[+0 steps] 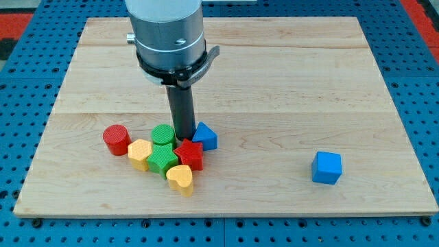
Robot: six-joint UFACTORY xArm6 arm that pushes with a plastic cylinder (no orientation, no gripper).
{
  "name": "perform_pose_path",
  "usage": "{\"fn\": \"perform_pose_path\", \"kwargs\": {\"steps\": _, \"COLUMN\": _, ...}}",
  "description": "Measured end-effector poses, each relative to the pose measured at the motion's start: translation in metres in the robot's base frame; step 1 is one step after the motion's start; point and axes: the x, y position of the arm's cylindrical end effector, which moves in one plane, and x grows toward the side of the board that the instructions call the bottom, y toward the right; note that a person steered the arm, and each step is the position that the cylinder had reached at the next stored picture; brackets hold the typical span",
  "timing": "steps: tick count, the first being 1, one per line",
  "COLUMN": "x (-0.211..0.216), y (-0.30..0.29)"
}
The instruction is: Slide the red circle a bit right
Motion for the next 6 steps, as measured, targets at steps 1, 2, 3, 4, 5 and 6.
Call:
{"fn": "perform_pose_path", "kwargs": {"steps": 1, "x": -0.051, "y": -0.022}}
{"fn": "perform_pose_path", "kwargs": {"steps": 2, "x": -0.05, "y": -0.09}}
{"fn": "perform_pose_path", "kwargs": {"steps": 3, "x": -0.013, "y": -0.136}}
{"fn": "perform_pose_path", "kwargs": {"steps": 4, "x": 0.016, "y": -0.145}}
{"fn": "perform_pose_path", "kwargs": {"steps": 5, "x": 0.02, "y": -0.1}}
{"fn": "perform_pose_path", "kwargs": {"steps": 6, "x": 0.02, "y": -0.083}}
